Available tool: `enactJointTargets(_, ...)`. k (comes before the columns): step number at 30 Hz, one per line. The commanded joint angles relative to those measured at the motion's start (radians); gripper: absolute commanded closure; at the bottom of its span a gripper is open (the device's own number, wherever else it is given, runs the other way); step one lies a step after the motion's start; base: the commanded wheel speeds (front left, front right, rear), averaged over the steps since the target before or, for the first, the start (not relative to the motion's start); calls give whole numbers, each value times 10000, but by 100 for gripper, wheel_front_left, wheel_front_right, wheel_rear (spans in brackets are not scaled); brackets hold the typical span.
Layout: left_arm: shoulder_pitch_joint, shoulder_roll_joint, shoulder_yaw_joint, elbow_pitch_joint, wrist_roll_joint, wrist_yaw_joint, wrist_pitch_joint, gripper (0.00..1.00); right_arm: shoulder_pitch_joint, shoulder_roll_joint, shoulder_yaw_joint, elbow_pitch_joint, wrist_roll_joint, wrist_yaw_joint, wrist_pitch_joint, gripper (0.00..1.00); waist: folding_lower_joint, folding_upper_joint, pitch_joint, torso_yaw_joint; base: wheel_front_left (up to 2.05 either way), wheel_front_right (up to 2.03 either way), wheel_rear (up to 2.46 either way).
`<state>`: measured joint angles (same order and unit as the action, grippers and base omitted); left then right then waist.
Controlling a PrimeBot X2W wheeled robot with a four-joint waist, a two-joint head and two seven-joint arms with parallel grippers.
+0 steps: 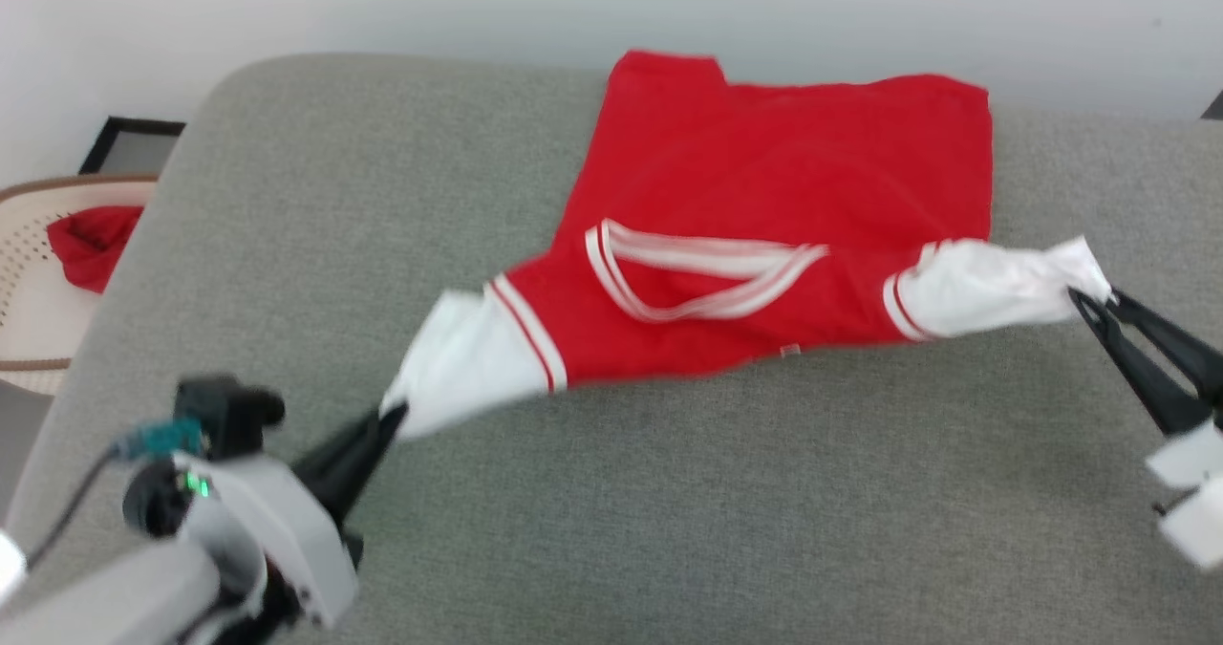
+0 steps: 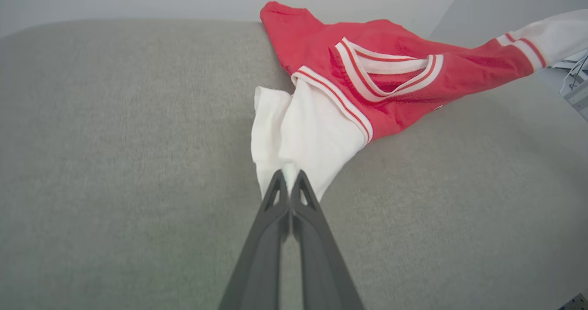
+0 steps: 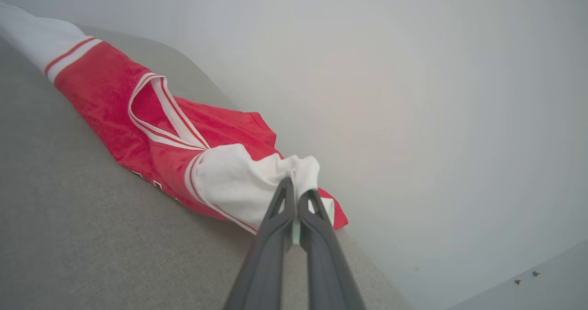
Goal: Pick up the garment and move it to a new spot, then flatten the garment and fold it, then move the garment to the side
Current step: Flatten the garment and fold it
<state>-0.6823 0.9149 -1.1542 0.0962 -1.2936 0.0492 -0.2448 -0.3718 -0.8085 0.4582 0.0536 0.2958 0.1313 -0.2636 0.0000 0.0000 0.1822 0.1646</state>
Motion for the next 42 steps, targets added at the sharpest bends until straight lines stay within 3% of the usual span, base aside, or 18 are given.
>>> enactJointTargets(1,404,110,-104,-226,9,151,-55,100,513,-102,-288,-376,-410,-10,-6,100,0,0,-212,79,0,0,0)
enactJointTargets(7,1714,278,-439,-926,-672,671,-22,100,2832,-276,-1184,-1548,-1609,-10,-6,100,0,0,-314,153,0,0,0)
enactJointTargets(15,2957,-9,-665,-1035,-1260,1205,-93,100,5481,430,-2520,-1605,-1408,-10,-6,100,0,0,-358,165,0,0,0)
enactJointTargets(22,3536,-349,-777,-368,-1328,1431,-48,100,6449,704,-2829,-1330,-700,-10,-7,100,0,0,-270,143,0,0,0)
enactJointTargets(31,3751,-1014,-828,588,-1425,1226,-22,100,6741,1069,-2783,-656,-218,-10,-7,100,0,0,-188,127,0,0,0)
enactJointTargets(32,3741,-1103,-809,676,-1437,1179,-35,100,6720,1085,-2770,-571,-207,-10,-7,95,0,0,-180,125,0,0,0)
enactJointTargets(34,3725,-1217,-768,831,-1448,1089,-58,100,6649,1178,-2751,-526,-199,-10,-7,72,0,0,-175,121,0,0,0)
enactJointTargets(37,3675,-1319,-760,1038,-1365,1073,-71,100,6605,1257,-2744,-456,-203,-10,-7,60,0,0,-170,123,0,0,0)
enactJointTargets(38,3657,-1341,-763,1091,-1320,1092,-77,100,6597,1298,-2770,-432,-174,-10,8,49,0,0,-173,124,0,0,0)
enactJointTargets(39,3638,-1357,-756,1148,-1312,1084,-79,100,6595,1325,-2797,-426,-164,-10,30,0,0,0,-177,129,0,0,0)
enactJointTargets(42,3593,-1401,-684,1264,-1253,1072,-89,100,6602,1466,-2899,-500,-87,-10,78,0,0,0,-184,118,0,0,0)
